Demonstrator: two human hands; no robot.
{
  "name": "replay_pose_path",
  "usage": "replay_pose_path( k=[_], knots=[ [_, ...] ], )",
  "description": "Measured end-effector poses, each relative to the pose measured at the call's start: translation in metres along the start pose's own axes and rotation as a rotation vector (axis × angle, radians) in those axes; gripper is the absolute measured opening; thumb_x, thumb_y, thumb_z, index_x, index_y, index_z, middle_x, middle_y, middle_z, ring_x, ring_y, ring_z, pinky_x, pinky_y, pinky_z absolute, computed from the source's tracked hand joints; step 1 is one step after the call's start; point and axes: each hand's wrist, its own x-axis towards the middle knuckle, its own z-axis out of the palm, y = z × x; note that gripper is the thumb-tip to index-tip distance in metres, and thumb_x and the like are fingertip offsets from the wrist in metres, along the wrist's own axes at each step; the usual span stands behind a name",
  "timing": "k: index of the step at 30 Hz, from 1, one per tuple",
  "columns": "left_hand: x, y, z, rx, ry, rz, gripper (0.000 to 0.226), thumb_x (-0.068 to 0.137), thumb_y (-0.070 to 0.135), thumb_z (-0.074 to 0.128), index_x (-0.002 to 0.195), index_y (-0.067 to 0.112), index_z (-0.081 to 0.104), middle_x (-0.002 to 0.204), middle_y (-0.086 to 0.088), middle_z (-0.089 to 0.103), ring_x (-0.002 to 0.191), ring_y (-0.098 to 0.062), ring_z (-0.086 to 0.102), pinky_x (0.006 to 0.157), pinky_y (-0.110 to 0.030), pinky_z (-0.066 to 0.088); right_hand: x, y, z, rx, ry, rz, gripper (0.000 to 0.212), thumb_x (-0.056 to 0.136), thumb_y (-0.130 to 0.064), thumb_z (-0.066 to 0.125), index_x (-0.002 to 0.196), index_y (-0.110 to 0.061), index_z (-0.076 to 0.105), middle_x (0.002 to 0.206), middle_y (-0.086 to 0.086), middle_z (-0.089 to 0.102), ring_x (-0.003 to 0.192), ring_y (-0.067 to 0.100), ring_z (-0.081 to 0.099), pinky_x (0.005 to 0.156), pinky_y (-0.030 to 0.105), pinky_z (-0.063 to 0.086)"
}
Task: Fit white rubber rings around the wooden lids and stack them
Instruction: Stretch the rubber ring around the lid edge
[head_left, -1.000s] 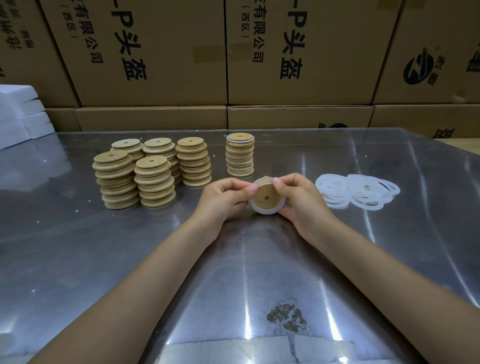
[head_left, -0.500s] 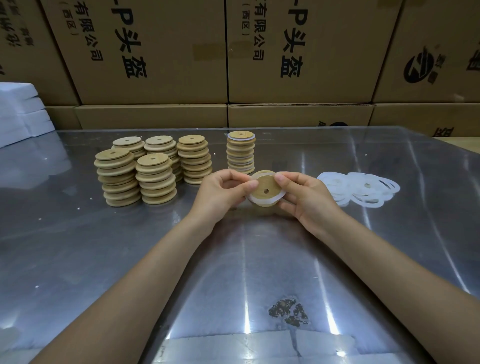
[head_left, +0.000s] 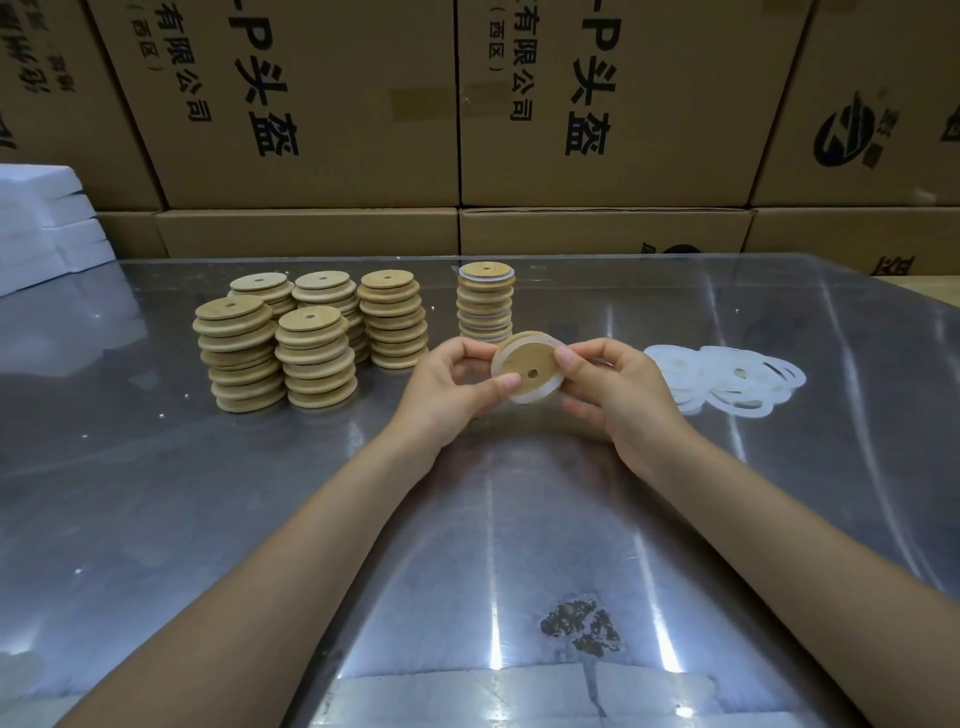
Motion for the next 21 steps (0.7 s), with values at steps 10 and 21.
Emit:
replay_pose_path(
  k=[10,21],
  knots=[
    [0.0,-0.003,0.004,-0.265,-0.028,-0.083,0.019,0.084,0.001,0.064,0.096,0.013,0.057,0.092,-0.001,0.068,0.08,-0.006,0.066,0.066,-0.017,0.055,-0.002,-0.006,0.003,0.072,-0.016,-0.072,0.005,0.088,-0.02,0.065,0.087,-0.016,0.064,0.077,-0.007,0.074,0.077,0.006,0.071,0.061,0.018,0.054],
    [0.002,-0.008,0.008,0.432,-0.004,0.248,0.027,0.074,0.016,0.079,0.096,0.015,0.064,0.084,0.0,0.067,0.08,-0.02,0.063,0.076,-0.042,0.053,-0.004,0.003,0.012,-0.287,-0.061,-0.425,0.014,0.08,-0.01,0.074,0.078,-0.022,0.067,0.087,-0.001,0.073,0.086,0.013,0.07,0.083,0.034,0.056]
  ],
)
